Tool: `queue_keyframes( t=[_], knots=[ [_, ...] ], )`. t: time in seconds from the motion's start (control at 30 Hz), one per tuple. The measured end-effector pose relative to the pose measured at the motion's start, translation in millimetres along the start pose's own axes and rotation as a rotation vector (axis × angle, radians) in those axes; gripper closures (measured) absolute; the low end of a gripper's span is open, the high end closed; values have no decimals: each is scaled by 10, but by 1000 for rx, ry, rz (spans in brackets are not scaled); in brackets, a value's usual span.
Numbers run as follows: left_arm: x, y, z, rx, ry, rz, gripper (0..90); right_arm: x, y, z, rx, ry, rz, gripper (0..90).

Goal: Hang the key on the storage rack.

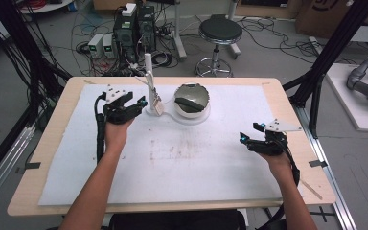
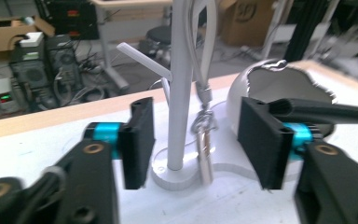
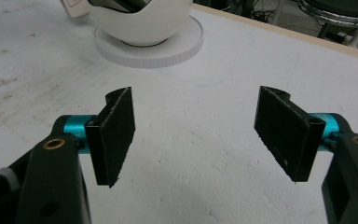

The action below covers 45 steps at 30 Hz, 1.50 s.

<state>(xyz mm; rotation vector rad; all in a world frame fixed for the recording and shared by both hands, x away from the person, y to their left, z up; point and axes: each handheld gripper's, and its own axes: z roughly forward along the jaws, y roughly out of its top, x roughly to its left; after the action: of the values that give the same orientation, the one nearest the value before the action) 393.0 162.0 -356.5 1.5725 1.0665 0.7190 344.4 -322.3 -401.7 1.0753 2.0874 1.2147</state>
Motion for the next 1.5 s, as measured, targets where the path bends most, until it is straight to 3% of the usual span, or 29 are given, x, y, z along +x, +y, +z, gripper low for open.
queue_keyframes(
  t=[0.07, 0.13, 0.23, 0.43, 0.57, 0.67, 0.87, 1.23, 1.5],
  knots=[
    [36, -36, -45, -13, -28, -10, 403, 3, 0, 2, -1, 2, -1, 294],
    [90, -85, -90, -23, -91, -46, 330, 5, 2, 4, 1, 1, -5, 294],
    [147, -168, -163, -34, -133, -72, 202, 10, 4, 13, 4, 2, -2, 293],
    [206, -341, -316, -43, -176, -48, 201, 16, 8, 22, 8, -3, 1, 265],
    [203, -429, -389, -55, -201, 9, 204, 3, 1, 28, 15, -25, -9, 221],
    [188, -507, -425, -39, -247, -7, 202, -10, -4, 40, 19, -33, -20, 219],
    [163, -561, -418, -24, -256, -20, 177, -1, -11, 60, 47, -45, -46, 215],
    [222, -631, -444, -10, -214, -22, 177, 5, -31, 71, 54, -30, -35, 215],
    [245, -672, -458, -7, -206, -29, 177, 17, -32, 52, 51, -35, -32, 215]
  ],
)
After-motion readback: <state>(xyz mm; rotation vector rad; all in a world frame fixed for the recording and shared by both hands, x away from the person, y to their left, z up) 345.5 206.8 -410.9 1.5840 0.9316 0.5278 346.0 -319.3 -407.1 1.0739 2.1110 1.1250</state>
